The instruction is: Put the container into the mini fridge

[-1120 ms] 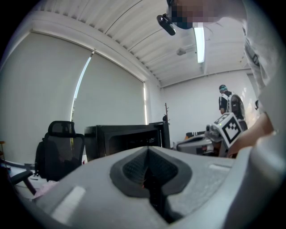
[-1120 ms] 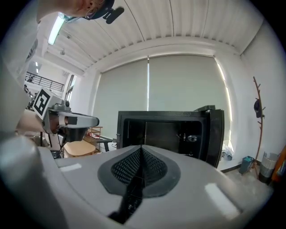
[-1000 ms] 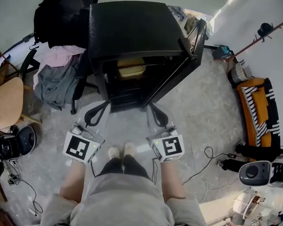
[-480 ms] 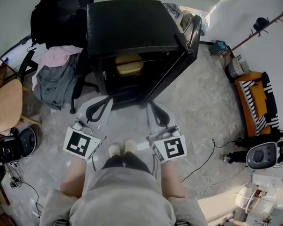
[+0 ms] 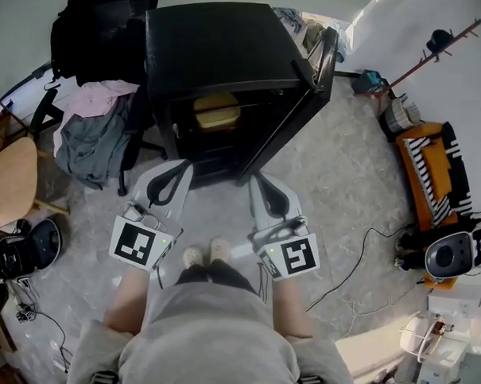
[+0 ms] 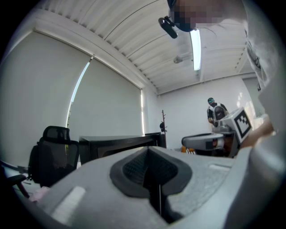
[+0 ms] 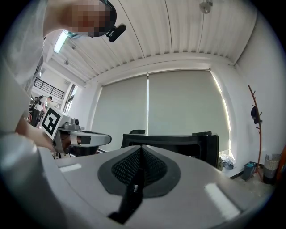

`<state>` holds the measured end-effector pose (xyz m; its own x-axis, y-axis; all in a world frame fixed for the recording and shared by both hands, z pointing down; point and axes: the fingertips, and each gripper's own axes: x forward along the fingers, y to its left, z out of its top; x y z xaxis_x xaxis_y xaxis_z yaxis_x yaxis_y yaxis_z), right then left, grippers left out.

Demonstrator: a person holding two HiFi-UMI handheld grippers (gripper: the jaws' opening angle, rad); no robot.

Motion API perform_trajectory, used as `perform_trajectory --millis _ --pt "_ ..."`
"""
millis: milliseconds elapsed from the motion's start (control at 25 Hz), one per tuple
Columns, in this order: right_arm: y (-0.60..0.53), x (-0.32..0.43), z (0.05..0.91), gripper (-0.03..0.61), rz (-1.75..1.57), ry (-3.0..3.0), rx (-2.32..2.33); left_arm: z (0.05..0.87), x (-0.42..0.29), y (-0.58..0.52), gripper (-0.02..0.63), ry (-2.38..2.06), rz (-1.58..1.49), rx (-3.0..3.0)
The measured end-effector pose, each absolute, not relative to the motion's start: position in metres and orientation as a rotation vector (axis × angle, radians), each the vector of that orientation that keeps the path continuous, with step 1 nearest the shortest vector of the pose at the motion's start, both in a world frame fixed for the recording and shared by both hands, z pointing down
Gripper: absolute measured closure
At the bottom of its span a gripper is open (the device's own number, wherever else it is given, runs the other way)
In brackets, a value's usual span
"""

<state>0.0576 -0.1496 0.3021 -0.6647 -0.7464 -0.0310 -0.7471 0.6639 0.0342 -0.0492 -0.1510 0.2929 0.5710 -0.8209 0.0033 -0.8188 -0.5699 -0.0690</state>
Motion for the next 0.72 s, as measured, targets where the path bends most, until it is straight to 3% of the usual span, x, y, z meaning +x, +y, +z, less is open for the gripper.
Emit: perform_trajectory --millis 720 --pt "-0.151 0.065 0.287 0.580 0.088 2.829 -1.254 0.285 -0.035 -0.153 0.614 1.408 -0.013 -2.734"
